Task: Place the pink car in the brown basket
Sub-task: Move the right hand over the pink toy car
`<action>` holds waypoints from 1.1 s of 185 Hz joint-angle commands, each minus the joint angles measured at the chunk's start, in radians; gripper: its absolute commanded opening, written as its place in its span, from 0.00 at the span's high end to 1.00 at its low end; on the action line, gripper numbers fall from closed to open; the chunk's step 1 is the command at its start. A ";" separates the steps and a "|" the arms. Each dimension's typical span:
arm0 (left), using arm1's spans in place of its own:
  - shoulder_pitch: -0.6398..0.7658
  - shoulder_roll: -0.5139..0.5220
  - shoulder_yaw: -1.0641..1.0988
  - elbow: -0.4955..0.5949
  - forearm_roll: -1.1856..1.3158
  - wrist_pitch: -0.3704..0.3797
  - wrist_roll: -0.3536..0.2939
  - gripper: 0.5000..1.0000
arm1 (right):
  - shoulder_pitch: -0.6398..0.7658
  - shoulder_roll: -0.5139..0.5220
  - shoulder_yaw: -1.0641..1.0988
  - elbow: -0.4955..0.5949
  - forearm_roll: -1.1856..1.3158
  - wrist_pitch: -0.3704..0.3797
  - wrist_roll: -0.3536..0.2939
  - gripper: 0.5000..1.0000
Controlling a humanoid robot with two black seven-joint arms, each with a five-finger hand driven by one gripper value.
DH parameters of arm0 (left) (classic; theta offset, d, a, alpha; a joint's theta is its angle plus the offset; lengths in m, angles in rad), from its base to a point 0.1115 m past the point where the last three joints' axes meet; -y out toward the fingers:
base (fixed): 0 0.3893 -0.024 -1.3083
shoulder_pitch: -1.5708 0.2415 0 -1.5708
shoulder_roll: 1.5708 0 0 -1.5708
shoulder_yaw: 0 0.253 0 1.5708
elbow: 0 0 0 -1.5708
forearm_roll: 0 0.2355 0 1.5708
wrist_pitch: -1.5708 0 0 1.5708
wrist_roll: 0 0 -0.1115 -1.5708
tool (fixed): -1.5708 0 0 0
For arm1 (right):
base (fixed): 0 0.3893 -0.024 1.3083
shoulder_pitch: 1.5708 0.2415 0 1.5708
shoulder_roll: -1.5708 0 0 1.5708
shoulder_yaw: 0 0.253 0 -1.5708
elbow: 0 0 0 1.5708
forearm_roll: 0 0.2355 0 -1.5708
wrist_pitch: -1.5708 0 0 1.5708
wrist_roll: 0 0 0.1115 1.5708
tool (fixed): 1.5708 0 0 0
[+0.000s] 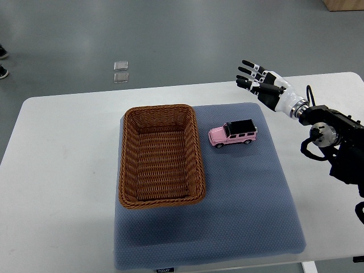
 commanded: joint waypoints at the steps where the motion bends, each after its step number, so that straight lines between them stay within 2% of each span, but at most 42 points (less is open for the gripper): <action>1: 0.000 0.000 0.000 -0.002 0.000 0.000 0.000 0.00 | 0.002 -0.001 0.000 0.002 0.000 0.003 0.000 0.17; 73: 0.000 0.000 0.000 -0.003 0.000 0.000 0.000 0.00 | 0.006 -0.008 0.002 0.009 -0.086 0.008 0.008 0.17; 106: 0.000 0.000 0.000 -0.002 0.000 0.000 0.000 0.00 | 0.035 -0.008 -0.003 0.021 -0.241 0.006 0.017 0.17; 137: 0.000 0.000 0.000 -0.003 0.000 0.000 0.000 0.00 | 0.051 -0.034 -0.005 0.074 -0.413 0.006 0.052 0.17; 180: 0.000 0.000 0.000 -0.002 0.000 0.000 0.000 0.00 | 0.043 -0.090 -0.021 0.178 -0.633 0.002 0.066 0.17; 204: -0.002 0.000 0.000 -0.003 0.000 0.000 0.000 0.00 | 0.041 -0.129 -0.060 0.242 -0.787 -0.009 0.107 0.17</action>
